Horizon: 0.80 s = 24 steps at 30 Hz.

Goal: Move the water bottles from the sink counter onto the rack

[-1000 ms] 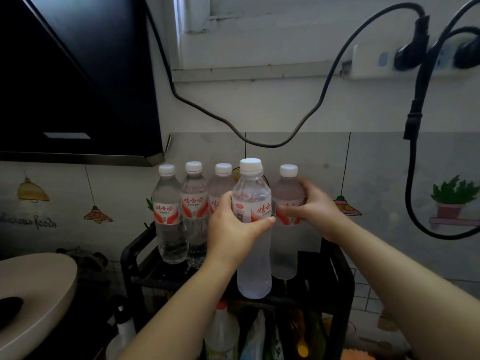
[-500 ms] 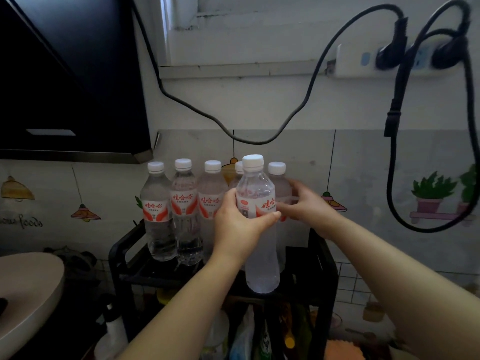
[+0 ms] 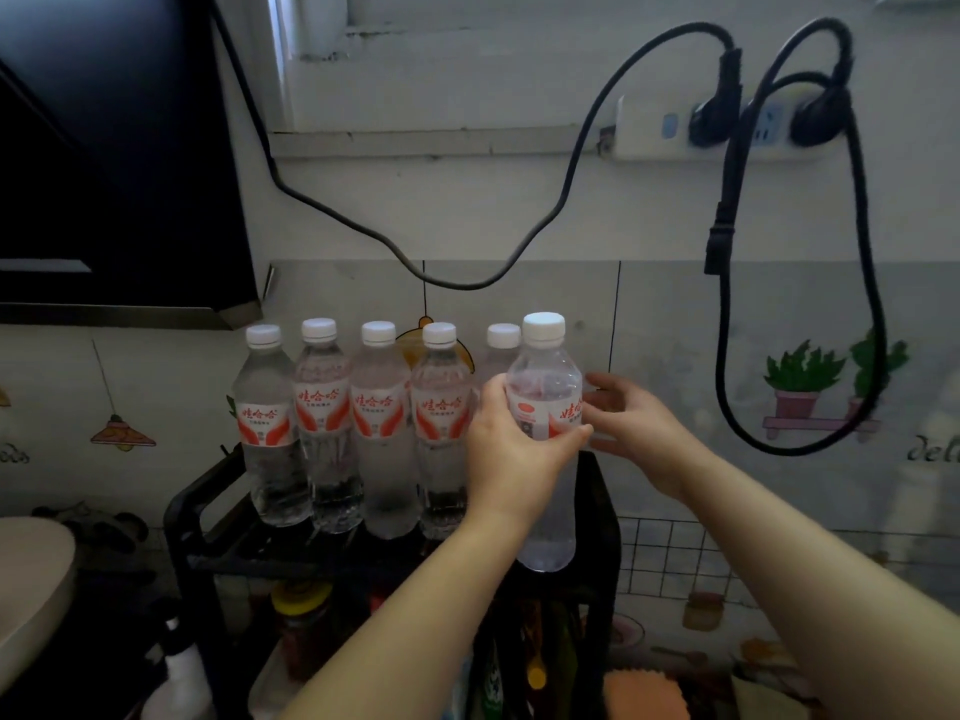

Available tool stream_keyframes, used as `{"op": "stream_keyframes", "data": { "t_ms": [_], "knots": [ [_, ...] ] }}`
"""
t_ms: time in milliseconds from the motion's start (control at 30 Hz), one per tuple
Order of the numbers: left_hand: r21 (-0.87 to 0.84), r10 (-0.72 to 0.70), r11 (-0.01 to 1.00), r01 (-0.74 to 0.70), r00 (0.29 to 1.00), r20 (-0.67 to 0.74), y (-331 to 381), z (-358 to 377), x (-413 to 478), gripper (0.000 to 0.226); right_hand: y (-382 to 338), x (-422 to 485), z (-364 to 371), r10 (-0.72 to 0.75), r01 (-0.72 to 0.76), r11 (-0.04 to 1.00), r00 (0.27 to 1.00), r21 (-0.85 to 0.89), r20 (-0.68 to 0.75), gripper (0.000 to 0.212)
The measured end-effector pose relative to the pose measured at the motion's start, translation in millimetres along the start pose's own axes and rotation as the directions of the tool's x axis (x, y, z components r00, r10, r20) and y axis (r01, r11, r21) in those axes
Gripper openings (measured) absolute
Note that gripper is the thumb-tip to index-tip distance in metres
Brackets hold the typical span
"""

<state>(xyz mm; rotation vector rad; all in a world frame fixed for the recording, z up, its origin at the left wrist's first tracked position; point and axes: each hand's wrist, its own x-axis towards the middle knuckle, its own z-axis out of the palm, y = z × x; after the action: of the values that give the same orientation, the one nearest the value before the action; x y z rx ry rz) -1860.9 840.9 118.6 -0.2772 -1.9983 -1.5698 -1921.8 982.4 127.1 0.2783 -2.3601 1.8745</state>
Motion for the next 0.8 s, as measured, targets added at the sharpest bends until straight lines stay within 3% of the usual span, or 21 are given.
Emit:
{"op": "stream_keyframes", "data": {
  "t_ms": [233, 400, 600, 800],
  "knots": [
    [0.194, 0.019, 0.981, 0.001, 0.995, -0.097, -10.1, 23.2, -7.0, 0.062, 12.8, -10.1, -21.6, 0.019, -0.021, 0.999, 0.999, -0.041, -0.039, 0.054],
    [0.313, -0.017, 0.948, 0.052, 0.993, -0.113, -10.3, 31.2, -5.8, 0.079, 19.9, -21.4, -27.9, 0.003, -0.017, 0.962, 0.999, -0.271, -0.051, 0.056],
    [0.324, -0.046, 0.942, 0.090, 0.989, -0.142, -9.4, 31.8, -9.6, 0.085, 25.5, -37.1, -29.7, 0.013, -0.020, 0.849, 1.000, -0.528, -0.017, 0.057],
    [0.295, -0.087, 0.947, 0.131, 0.984, -0.157, -8.9, 30.9, -13.2, 0.082, 23.9, -53.9, -33.4, 0.029, -0.019, 0.783, 1.000, -0.622, 0.007, 0.058]
  ]
}}
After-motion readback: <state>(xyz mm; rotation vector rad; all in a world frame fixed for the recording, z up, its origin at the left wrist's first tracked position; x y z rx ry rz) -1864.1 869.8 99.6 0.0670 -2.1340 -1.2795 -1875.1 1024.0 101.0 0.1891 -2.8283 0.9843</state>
